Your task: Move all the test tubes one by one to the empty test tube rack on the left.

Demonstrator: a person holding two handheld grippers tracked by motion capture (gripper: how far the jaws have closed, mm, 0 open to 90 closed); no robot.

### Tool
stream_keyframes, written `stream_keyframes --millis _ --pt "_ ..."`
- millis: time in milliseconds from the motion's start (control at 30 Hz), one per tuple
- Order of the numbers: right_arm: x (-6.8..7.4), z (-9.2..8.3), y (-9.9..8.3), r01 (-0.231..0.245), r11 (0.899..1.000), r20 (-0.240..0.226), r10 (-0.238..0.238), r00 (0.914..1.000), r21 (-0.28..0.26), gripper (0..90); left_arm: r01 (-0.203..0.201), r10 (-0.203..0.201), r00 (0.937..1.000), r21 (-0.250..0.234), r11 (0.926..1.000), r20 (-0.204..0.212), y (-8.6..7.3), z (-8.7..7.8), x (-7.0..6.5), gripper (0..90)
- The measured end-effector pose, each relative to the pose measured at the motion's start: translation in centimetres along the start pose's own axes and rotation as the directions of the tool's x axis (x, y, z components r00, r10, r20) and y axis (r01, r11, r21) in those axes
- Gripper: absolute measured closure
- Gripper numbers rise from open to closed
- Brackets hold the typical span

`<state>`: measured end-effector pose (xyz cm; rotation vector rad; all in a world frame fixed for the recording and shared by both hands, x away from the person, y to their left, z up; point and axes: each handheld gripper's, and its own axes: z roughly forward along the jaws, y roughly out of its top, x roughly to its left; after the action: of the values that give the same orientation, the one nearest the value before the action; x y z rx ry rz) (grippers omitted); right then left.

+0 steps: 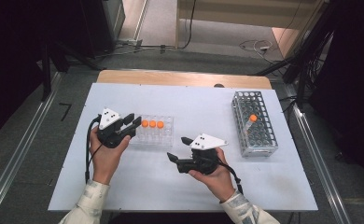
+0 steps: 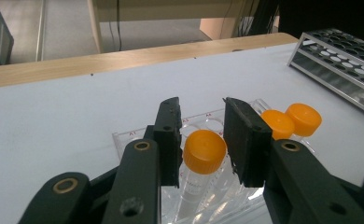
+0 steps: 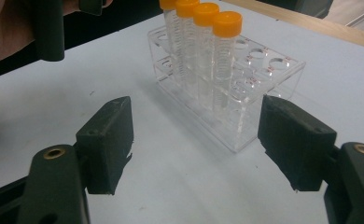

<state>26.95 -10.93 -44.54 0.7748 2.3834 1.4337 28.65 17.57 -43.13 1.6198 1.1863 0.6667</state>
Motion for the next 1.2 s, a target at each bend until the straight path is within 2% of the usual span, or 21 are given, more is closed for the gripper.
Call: stream_keyframes --millis 400,500,600,667,867,1000,1200 --pt "-0.2 -0.2 0.0 -0.001 1.0 0.01 0.001 1.0 -0.007 25.3 0.036 -0.034 0.9981 -0.034 0.9988 0.052 0.2 -1.4 -0.4 51.8" --pt "-0.3 -0.4 0.0 -0.003 1.0 0.014 0.003 0.9999 -0.01 25.3 0.052 -0.049 0.9964 -0.039 0.9979 0.069 0.2 -1.7 -0.7 44.2" --pt "-0.5 -0.5 0.0 -0.003 1.0 0.018 0.004 0.9998 -0.012 25.3 0.072 -0.07 0.9956 -0.04 0.9965 0.063 0.0 -2.0 -1.0 30.2" --pt "-0.6 -0.7 -0.1 -0.003 1.0 0.028 0.004 0.9996 -0.007 25.3 0.084 -0.081 0.9943 -0.032 0.996 0.07 -0.2 -2.2 -1.2 24.5" --pt "-1.6 -1.6 -0.4 -0.021 1.0 0.06 0.022 0.9979 -0.021 25.3 0.105 -0.101 0.9902 -0.042 0.9936 0.097 -0.2 -3.0 -1.6 21.5" --pt "-2.7 -2.6 -0.5 -0.034 0.999 0.097 0.037 0.9946 -0.038 25.2 0.095 -0.09 0.9904 -0.043 0.9945 0.105 -0.2 -3.3 -1.9 21.5" --pt "-4.7 -4.9 -0.7 -0.064 0.995 0.159 0.075 0.9845 -0.075 25.2 0.086 -0.082 0.991 -0.03 0.9959 0.106 -0.5 -3.2 -2.1 21.1"
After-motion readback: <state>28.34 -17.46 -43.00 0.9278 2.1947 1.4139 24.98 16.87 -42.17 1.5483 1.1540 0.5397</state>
